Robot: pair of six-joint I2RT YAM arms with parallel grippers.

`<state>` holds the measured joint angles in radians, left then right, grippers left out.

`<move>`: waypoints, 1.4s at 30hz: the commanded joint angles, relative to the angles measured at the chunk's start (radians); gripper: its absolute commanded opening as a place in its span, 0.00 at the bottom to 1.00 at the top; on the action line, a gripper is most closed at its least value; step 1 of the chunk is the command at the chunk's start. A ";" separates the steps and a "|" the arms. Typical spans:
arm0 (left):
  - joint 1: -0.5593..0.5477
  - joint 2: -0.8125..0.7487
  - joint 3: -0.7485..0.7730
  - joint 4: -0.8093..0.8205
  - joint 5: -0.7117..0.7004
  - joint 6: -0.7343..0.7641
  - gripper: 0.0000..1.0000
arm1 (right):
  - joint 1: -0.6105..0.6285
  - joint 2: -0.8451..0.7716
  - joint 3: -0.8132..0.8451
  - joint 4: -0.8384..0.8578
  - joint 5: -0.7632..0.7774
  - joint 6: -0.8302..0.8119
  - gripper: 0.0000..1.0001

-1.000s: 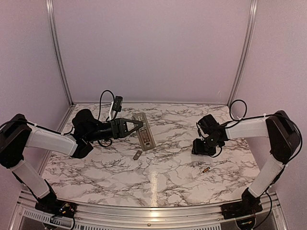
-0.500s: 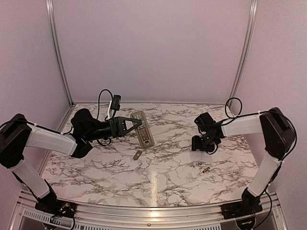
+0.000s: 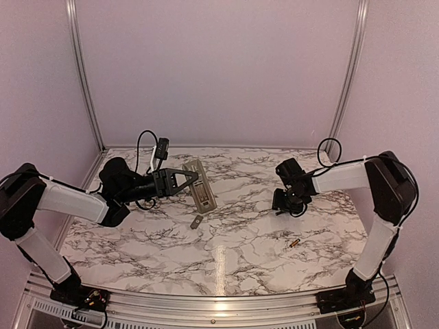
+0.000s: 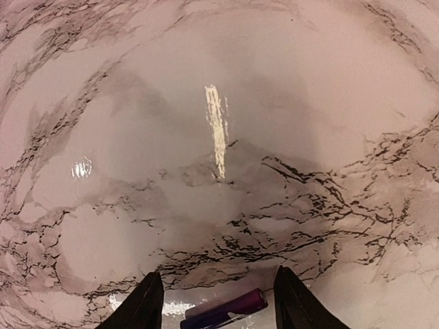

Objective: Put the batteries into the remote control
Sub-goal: Pick up the battery at the center of the board.

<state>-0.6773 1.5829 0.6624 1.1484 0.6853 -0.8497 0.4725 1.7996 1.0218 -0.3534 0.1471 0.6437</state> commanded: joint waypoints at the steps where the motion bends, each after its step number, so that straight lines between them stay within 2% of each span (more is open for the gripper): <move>1: 0.014 -0.030 -0.009 0.056 0.018 -0.005 0.00 | -0.005 0.007 -0.071 -0.024 -0.030 0.064 0.52; 6: 0.018 -0.023 -0.010 0.065 0.024 -0.011 0.00 | -0.001 -0.010 -0.122 -0.010 -0.041 0.067 0.48; 13: 0.024 -0.034 -0.010 0.062 0.022 -0.015 0.00 | 0.028 0.016 -0.129 0.006 -0.075 0.014 0.28; 18: 0.024 -0.043 -0.013 0.062 0.017 -0.015 0.00 | 0.050 0.007 -0.131 -0.022 -0.049 0.000 0.27; 26: 0.024 -0.054 -0.018 0.060 0.019 -0.014 0.00 | 0.118 0.055 -0.065 -0.064 -0.010 -0.111 0.22; 35: 0.024 -0.065 -0.015 0.046 0.019 -0.006 0.00 | 0.130 0.029 -0.058 -0.078 -0.019 -0.137 0.38; 42: 0.024 -0.065 -0.009 0.042 0.014 -0.005 0.00 | 0.134 -0.013 -0.100 -0.073 -0.050 -0.064 0.42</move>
<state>-0.6590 1.5375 0.6537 1.1713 0.6983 -0.8677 0.5922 1.7794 0.9745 -0.3050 0.1570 0.5255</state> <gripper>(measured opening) 0.218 0.412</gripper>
